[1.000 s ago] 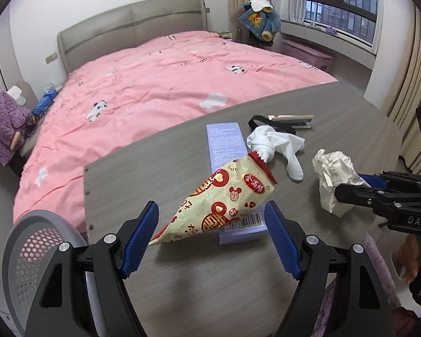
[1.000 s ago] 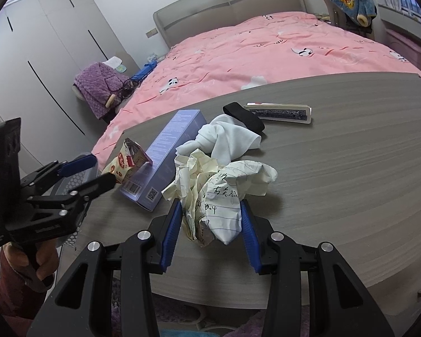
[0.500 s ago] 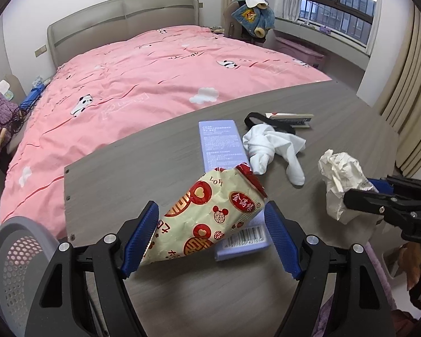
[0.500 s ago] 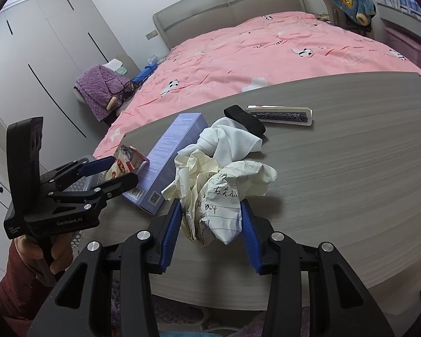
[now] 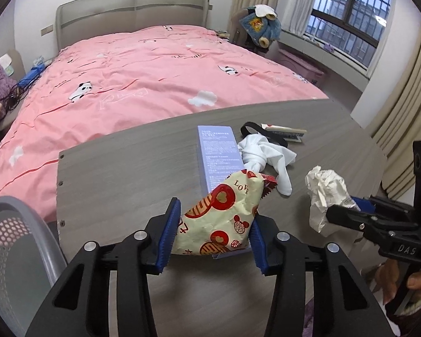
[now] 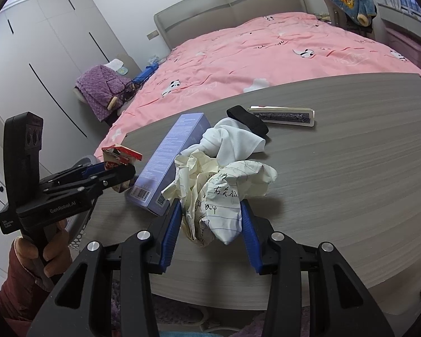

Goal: Collect trash
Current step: 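Carry the wrapper with the left tool over the basket while the right carries the paper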

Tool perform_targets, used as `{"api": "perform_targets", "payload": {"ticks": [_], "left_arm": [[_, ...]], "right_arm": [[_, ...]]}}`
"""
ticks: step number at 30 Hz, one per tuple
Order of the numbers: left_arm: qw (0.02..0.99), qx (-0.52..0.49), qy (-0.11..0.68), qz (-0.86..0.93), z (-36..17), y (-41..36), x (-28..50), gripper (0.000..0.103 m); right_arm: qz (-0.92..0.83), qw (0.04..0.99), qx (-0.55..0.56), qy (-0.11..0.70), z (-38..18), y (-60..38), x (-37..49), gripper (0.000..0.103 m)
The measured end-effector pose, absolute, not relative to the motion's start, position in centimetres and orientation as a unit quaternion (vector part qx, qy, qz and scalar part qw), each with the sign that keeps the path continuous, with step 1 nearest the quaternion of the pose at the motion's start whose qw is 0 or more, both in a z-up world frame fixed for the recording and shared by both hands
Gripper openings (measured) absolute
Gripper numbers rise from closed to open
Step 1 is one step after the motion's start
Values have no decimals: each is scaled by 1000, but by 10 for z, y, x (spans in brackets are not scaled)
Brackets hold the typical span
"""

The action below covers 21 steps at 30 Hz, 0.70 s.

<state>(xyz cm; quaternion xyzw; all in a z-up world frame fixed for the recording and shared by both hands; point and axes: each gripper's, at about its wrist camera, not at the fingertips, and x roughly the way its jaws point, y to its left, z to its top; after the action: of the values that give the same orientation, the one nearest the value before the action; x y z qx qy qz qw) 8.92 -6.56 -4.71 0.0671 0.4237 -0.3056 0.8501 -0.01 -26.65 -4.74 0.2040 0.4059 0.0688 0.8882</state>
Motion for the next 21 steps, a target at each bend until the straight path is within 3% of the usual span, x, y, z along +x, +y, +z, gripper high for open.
{"api": "perform_targets", "payload": {"ticks": [21], "left_arm": [[917,20,355,-178,4,31,50,45]], "right_arm": [[131,898,151,392,-13,-193,15,41]]}}
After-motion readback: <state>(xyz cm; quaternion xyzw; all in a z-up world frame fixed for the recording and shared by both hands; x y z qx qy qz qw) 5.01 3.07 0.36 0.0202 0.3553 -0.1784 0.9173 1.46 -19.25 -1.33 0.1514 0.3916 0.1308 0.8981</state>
